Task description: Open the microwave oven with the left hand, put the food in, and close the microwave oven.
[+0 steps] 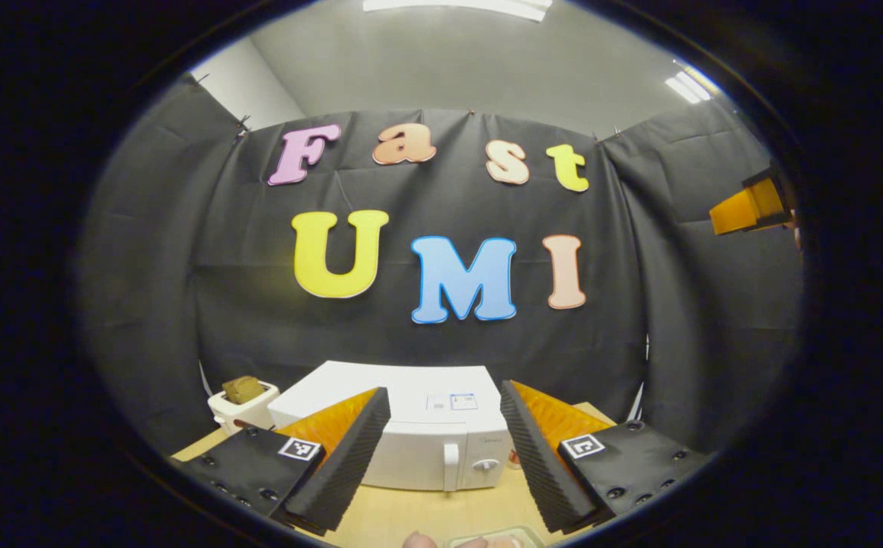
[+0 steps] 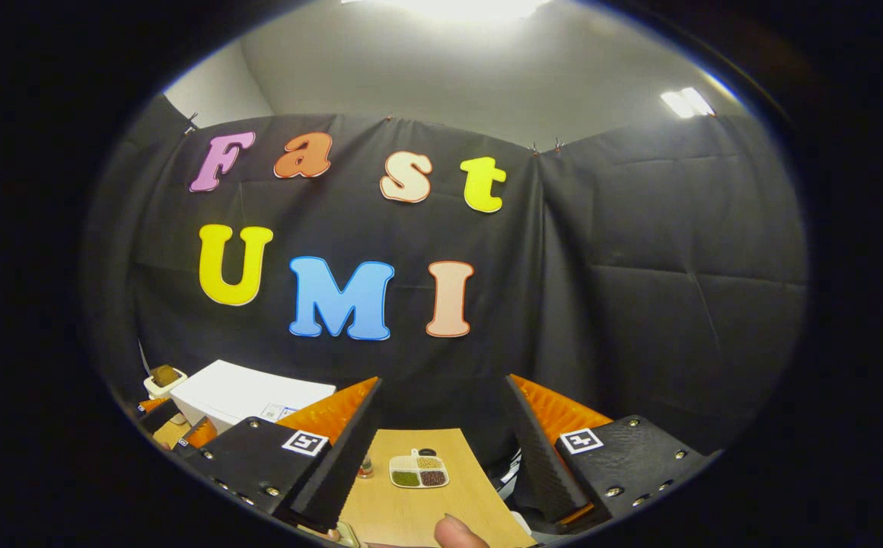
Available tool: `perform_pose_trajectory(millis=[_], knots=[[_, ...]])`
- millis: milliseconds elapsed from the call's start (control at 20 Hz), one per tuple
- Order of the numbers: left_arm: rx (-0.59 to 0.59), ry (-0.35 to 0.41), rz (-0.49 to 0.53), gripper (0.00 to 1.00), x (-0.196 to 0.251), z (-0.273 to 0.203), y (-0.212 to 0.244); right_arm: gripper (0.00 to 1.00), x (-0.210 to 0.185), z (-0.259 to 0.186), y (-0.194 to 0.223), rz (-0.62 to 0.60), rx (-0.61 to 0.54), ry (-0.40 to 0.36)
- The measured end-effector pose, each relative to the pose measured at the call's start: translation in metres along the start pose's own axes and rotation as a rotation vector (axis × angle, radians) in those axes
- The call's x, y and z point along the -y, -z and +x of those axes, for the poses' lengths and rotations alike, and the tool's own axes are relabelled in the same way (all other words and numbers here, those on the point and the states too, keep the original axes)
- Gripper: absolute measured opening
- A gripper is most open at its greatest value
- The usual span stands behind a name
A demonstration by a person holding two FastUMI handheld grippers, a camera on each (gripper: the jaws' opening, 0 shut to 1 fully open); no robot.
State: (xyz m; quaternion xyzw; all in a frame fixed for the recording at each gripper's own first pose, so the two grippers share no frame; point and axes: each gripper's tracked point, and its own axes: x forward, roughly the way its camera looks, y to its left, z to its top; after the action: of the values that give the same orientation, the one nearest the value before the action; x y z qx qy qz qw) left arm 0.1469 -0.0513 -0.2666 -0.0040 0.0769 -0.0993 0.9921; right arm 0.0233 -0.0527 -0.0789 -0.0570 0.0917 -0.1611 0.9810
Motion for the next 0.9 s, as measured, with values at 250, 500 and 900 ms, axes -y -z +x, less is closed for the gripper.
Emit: perform_pose_trajectory(millis=[250,500,900], knots=[[-0.061,0.031,-0.014,0.99,0.011,0.029,0.065,0.95,-0.002,0.008,0.015,-0.071,-0.03,0.037],[-0.111,0.084,-0.009,0.99,0.024,0.05,0.123,0.95,-0.013,0.02,0.034,-0.105,-0.071,0.048],[-0.227,0.056,-0.036,0.98,0.014,0.091,0.209,0.95,-0.02,0.03,0.058,-0.164,-0.129,0.068]])
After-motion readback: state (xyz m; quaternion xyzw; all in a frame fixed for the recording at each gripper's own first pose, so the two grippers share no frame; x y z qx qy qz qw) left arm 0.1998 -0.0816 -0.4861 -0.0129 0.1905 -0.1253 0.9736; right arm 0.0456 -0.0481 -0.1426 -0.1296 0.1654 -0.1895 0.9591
